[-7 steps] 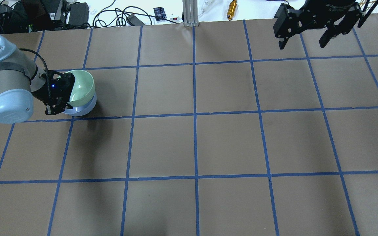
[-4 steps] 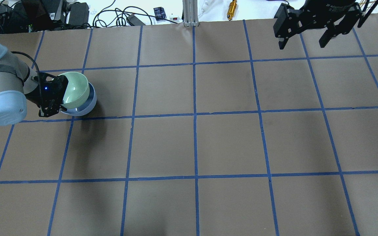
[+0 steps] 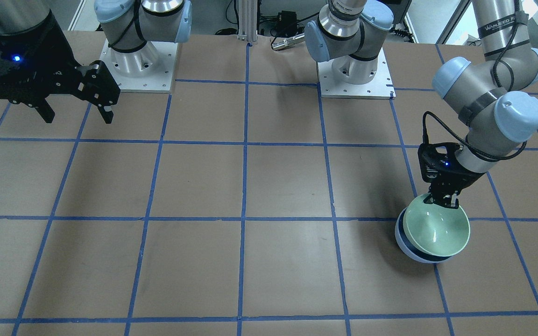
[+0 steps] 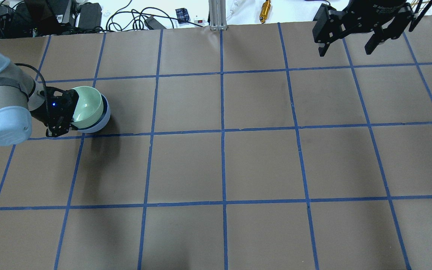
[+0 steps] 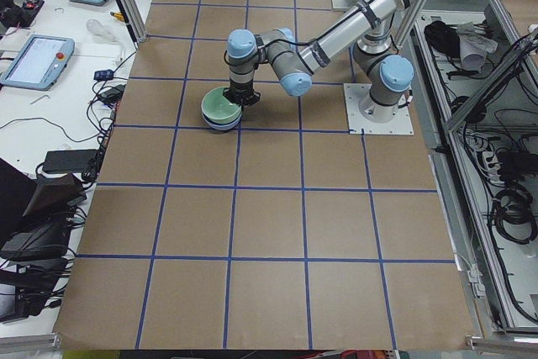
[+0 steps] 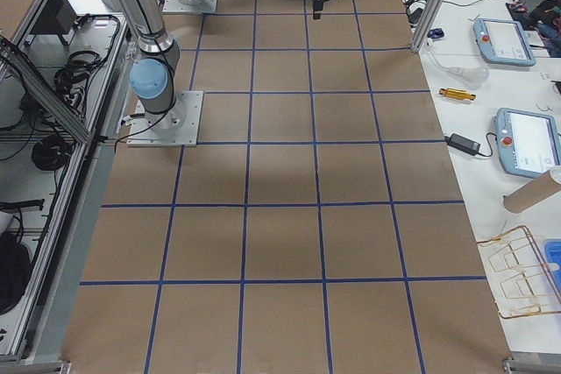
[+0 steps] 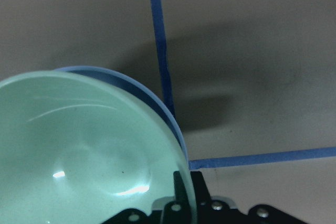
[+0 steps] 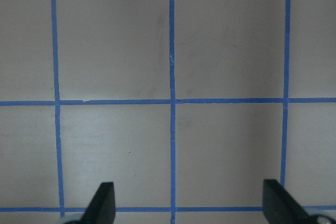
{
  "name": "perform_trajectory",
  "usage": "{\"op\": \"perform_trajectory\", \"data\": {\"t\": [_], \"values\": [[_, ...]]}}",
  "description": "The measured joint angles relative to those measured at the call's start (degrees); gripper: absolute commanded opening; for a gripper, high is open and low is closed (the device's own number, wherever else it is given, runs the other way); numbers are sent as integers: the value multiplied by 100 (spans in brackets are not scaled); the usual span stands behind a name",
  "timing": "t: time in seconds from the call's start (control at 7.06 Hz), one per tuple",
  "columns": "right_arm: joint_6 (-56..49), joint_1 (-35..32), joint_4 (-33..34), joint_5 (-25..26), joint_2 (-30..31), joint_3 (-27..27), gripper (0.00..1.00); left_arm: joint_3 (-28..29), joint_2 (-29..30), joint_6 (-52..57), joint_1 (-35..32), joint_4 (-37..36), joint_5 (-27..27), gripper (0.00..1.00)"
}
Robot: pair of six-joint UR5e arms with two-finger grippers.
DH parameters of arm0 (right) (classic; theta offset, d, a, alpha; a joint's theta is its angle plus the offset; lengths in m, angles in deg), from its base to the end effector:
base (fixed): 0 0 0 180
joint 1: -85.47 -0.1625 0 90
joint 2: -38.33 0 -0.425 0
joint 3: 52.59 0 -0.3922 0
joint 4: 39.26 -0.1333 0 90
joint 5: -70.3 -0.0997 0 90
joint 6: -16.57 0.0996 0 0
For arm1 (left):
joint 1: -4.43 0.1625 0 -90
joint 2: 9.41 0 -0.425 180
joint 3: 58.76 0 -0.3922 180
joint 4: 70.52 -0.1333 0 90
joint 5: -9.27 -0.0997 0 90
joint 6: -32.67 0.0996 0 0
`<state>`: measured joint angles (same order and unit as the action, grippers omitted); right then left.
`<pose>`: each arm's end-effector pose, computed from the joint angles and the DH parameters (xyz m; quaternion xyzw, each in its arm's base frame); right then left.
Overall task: Stack green bowl on blue bowl
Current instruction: 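Lower the green bowl into the blue bowl with the left gripper, then open the left gripper and raise it off the green bowl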
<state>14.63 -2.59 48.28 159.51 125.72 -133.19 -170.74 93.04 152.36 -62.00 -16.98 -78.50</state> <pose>0.1171 -0.5200 0.5417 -0.0003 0.9993 -0.0380 0.0056 0.0815 -0.5299 0.2598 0.7438 0.6679 -0.0240 0.0107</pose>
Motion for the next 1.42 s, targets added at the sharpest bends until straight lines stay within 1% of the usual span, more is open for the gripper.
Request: {"op": "perform_trajectory", "data": {"t": [0.14,0.28,0.71,0.99,1.13,1.42], "values": [[0,0,0,0,0,2,100,0,23,-8,1,1,2,73],[0,0,0,0,-1,3,100,1,38,-54,0,7,2,100],[0,0,0,0,-3,0,100,23,19,-321,-10,8,-28,100],[0,0,0,0,-2,0,100,165,-219,-405,-61,122,-65,100],[0,0,0,0,2,0,100,343,-406,-578,-76,442,-70,100],[0,0,0,0,1,0,100,863,-913,-1319,-84,1661,-65,100]]}}
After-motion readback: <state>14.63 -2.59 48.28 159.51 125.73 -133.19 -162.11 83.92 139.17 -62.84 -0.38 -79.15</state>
